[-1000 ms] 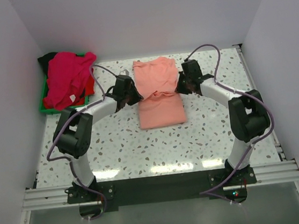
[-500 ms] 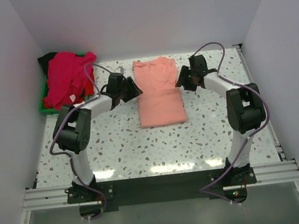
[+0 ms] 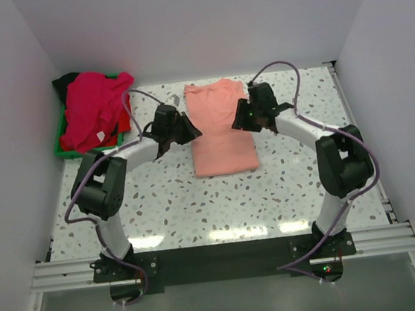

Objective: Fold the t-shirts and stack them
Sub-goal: Fold the tshirt

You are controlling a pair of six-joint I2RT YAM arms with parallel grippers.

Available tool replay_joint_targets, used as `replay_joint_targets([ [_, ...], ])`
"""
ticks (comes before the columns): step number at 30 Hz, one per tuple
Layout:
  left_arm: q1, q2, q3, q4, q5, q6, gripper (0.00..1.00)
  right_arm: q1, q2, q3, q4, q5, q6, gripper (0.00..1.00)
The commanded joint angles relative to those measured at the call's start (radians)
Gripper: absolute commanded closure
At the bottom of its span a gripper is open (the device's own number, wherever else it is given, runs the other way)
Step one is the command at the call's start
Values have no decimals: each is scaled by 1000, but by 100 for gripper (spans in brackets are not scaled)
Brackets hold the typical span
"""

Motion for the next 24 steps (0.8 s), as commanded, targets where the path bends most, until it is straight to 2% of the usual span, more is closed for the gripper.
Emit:
replay_joint_targets([
  [1,4,68,66,62,24,-7,81,-5,61,88,26,5,-33,53],
  [6,13,171,171,16,0,7,81,-25,219,254,-47,11,-51,62],
  [12,22,268,226,-38,-59,-4,82,-39,348,358,-119,58,-68,62],
  [18,22,246,146,-36,-111,-54,83,-39,393,337,-120,95,-62,61],
  [24,22,211,80,-36,-131,-76,83,-33,367,277,-104,100,-62,59],
])
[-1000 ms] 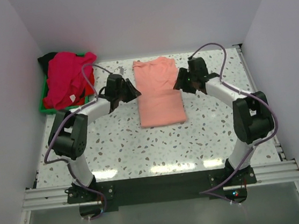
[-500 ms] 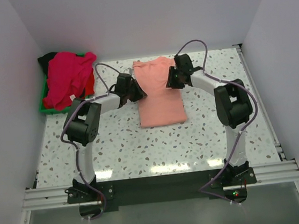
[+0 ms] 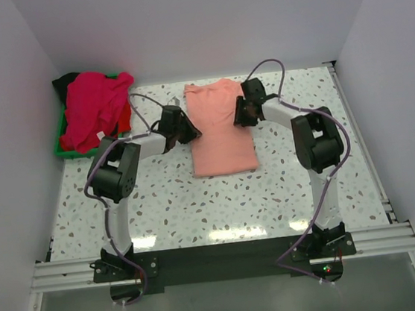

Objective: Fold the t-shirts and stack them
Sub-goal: Fold the tshirt

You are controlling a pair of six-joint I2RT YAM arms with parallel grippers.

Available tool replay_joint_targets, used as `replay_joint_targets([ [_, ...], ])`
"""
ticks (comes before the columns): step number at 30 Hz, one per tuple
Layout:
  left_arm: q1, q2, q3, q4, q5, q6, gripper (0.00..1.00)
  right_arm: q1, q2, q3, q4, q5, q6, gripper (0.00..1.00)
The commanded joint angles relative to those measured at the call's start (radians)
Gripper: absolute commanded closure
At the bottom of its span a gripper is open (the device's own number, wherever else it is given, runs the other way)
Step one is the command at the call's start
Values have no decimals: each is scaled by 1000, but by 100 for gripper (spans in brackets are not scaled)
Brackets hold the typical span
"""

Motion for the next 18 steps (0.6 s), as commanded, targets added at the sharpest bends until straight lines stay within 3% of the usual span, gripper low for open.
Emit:
replay_joint_targets([
  [1,8,-40,-81,-52,-64,-14,83,9,-35,-74,-26,38,-16,59],
  [18,-93,-371,-535,98,-115,-103,85,182,-286,-486,107,76,28,59],
])
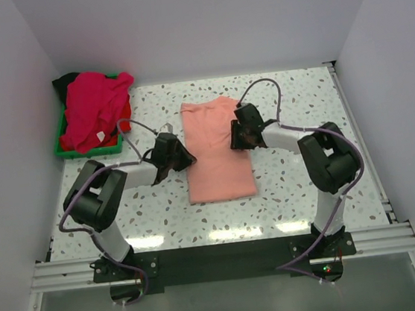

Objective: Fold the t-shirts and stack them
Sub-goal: Fold the tshirt

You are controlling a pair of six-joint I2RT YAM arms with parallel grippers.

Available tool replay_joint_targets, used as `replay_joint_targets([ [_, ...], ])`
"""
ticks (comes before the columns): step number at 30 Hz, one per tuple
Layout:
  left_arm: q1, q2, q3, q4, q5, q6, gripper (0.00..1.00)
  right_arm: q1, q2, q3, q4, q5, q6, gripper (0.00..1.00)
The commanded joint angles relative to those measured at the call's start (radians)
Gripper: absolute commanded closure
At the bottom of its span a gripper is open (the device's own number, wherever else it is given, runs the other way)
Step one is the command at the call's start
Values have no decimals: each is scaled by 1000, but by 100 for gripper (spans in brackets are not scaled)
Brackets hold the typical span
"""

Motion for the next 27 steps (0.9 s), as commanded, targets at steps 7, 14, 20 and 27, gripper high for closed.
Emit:
replay_joint_targets([
  [7,-58,-216,-213,-2,-79,-44,84,84,-171,-191,-69,39,21,59],
  [14,-52,-311,-153,-82,-109,-9,81,84,-290,-87,-86,22,-82,49],
  [20,-22,-251,-81,-113,-89,16,80,84,-66,285,-74,-47,-272,48],
  [27,8,-124,-10,-87,-59,37,80,85,351,819,-153,-128,-400,48],
])
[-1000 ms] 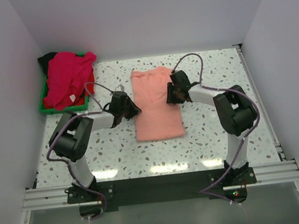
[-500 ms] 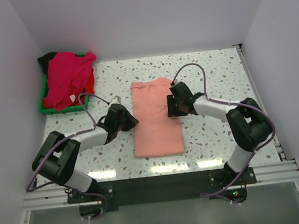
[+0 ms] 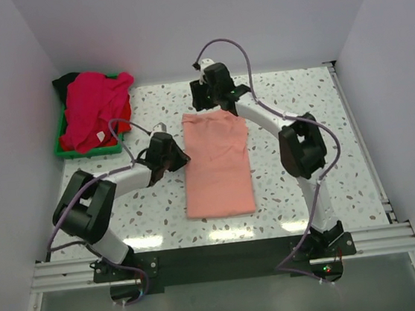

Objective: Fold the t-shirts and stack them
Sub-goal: Fold the tshirt

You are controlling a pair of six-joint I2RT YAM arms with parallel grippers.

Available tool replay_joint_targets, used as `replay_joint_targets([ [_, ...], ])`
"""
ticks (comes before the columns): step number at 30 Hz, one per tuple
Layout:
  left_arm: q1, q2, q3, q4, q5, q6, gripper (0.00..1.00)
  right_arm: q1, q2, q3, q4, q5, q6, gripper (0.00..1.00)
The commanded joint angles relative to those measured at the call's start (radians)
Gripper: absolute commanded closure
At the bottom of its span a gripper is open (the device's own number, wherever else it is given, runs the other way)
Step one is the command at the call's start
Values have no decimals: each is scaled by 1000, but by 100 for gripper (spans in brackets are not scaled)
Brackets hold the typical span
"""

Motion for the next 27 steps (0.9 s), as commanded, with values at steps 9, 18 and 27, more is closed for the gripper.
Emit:
replay_joint_targets([
  [9,19,176,122,41,24,45,80,15,281,320,-58,-106,-183,47],
  [18,19,185,100,38,24,47,81,44,262,255,52,-57,-169,46],
  [27,19,194,100,27,20,51,82,53,386,421,-23,-46,-158,45],
])
